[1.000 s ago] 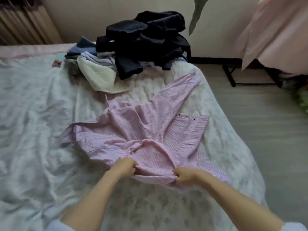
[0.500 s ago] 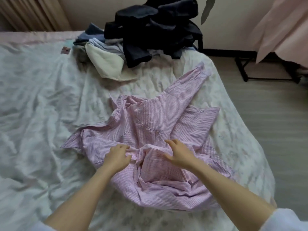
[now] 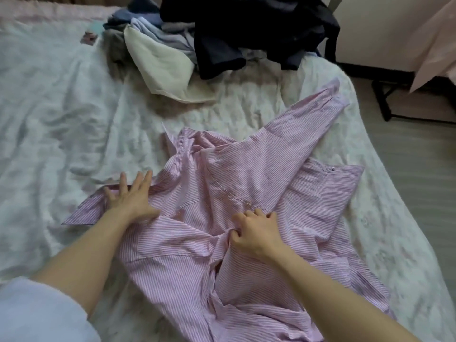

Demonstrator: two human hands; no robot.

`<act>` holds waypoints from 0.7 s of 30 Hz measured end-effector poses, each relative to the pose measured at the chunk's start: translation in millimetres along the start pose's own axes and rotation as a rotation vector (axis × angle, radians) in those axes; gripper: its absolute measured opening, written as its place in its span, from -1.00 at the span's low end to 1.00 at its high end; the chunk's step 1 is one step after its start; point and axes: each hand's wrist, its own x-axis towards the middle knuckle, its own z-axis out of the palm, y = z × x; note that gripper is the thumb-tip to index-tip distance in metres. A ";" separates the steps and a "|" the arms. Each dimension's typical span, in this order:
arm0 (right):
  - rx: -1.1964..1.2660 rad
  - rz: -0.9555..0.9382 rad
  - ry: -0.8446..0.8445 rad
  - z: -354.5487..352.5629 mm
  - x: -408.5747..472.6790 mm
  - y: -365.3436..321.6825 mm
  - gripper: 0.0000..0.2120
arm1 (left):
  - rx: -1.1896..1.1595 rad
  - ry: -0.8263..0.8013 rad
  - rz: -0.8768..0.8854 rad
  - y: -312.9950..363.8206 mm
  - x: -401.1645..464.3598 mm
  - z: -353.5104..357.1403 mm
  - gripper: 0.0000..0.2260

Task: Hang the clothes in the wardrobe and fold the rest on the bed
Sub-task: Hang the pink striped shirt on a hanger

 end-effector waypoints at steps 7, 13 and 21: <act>0.175 0.062 -0.048 -20.9 7.8 4.8 -0.60 | -0.301 0.011 0.016 31.2 13.5 -26.3 -0.41; 0.495 0.044 0.041 -81.3 -13.4 -11.6 -0.63 | -0.720 -0.027 0.207 54.2 -55.6 -99.8 -0.84; 0.812 0.026 0.250 -159.7 -88.7 -43.0 -0.54 | -0.783 -0.067 0.438 88.5 -175.9 -186.6 -0.80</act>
